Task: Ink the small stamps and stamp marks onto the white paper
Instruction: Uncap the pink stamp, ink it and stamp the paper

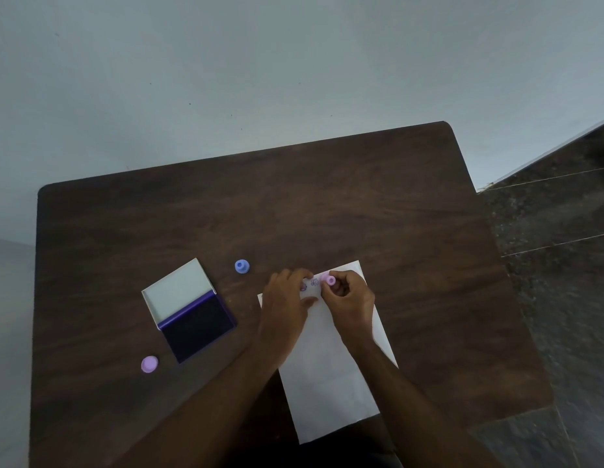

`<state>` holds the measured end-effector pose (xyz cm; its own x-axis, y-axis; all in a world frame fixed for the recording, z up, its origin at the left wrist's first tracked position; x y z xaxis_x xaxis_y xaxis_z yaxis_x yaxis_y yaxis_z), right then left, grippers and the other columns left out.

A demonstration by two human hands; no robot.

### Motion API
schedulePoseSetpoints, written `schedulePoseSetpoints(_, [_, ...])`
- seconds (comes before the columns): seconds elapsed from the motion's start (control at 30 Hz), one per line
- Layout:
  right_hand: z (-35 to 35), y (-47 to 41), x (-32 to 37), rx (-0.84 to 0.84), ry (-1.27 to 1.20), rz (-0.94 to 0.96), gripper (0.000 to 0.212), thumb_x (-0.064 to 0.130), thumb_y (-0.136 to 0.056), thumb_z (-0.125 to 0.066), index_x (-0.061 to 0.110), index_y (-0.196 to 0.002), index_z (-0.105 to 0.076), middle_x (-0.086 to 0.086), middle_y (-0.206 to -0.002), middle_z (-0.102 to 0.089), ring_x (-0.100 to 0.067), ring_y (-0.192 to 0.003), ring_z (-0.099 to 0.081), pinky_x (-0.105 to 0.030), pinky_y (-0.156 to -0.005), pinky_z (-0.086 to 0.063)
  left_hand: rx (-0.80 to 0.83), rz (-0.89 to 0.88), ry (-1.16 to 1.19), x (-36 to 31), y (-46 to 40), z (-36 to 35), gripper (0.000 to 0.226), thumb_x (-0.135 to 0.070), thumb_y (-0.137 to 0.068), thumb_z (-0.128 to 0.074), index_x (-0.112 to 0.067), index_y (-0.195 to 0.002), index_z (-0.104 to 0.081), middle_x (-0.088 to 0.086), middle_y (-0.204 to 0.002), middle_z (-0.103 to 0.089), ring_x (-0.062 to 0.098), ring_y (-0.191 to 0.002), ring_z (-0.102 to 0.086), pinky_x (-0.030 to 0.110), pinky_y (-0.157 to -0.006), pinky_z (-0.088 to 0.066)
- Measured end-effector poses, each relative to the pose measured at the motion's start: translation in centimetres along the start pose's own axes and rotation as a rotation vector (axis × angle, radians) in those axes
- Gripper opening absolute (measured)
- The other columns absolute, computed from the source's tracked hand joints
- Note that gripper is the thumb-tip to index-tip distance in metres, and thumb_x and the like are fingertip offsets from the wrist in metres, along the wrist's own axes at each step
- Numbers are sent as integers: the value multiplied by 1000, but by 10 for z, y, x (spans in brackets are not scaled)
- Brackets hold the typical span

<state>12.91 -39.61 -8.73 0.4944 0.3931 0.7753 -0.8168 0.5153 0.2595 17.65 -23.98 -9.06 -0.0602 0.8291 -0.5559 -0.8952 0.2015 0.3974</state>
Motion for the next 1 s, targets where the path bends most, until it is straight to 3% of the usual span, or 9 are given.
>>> schedulePoseSetpoints(0.13, [-5,-2,1,29,38,8,26,34,-85,-67,12,-99,-68,-2,-96,-71,-10,-80,-61,-12,-72,-49,-34,-28,11,-3,0,4,42,-38,-79,-76,-25,-117,-63,-2,-117,-65,14,-105,-54,25,-93,-41])
schedulePoseSetpoints(0.23, [-13,-4,-1,78,71,-18,32,33,-85,-66,8,-106,-67,-9,-104,-70,-18,-89,-64,-33,-85,-55,-38,-32,11,-3,0,5,42,-39,-78,-77,-24,-115,-64,-2,-116,-65,13,-103,-55,19,-89,-38])
schedulePoseSetpoints(0.3, [-15,-5,-2,90,85,-47,35,32,-85,-67,7,-108,-66,-10,-106,-69,-21,-92,-64,-37,-89,-54,-48,-36,19,-3,0,6,41,-38,-78,-77,-24,-114,-65,-2,-115,-66,13,-102,-55,17,-86,-35])
schedulePoseSetpoints(0.4, [-13,-5,0,59,62,-41,29,34,-84,-67,10,-101,-68,-5,-99,-71,-12,-81,-61,-25,-77,-55,-49,-32,18,-3,1,6,42,-37,-77,-79,-24,-114,-65,-2,-115,-66,14,-102,-56,19,-87,-36])
schedulePoseSetpoints(0.53, [-12,-7,3,63,52,-29,26,36,-84,-67,12,-96,-70,-2,-93,-71,-8,-72,-59,-4,-65,-42,-55,-40,15,-4,2,7,41,-37,-77,-79,-25,-113,-64,-3,-113,-66,12,-100,-55,18,-85,-35])
schedulePoseSetpoints(0.6, [-10,-7,5,55,28,-11,22,34,-84,-68,13,-92,-69,-1,-89,-72,-4,-67,-58,0,-59,-42,-60,-48,17,-4,2,7,41,-36,-77,-79,-25,-113,-64,-3,-114,-66,13,-101,-55,18,-86,-36])
schedulePoseSetpoints(0.77, [-11,-7,5,43,33,-2,21,34,-83,-69,14,-90,-69,2,-87,-70,-1,-64,-55,6,-59,-38,-53,-53,19,-4,2,6,42,-37,-77,-79,-24,-114,-64,-2,-117,-65,14,-104,-55,25,-92,-44])
schedulePoseSetpoints(1.0, [-12,-10,3,38,49,4,22,34,-83,-69,13,-91,-69,1,-88,-70,1,-62,-54,8,-61,-36,-66,-56,27,-4,2,6,41,-35,-75,-81,-25,-111,-65,-3,-112,-66,12,-99,-55,20,-85,-39])
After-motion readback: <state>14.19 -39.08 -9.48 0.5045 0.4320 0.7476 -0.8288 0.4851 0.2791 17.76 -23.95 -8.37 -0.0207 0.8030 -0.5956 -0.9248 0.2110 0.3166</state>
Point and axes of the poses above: each hand's wrist, its own y-axis away from the middle knuckle, its own z-axis out of the back of the hand, x = y × z, the point moved 10 cm from there along -y, towards the middle knuckle
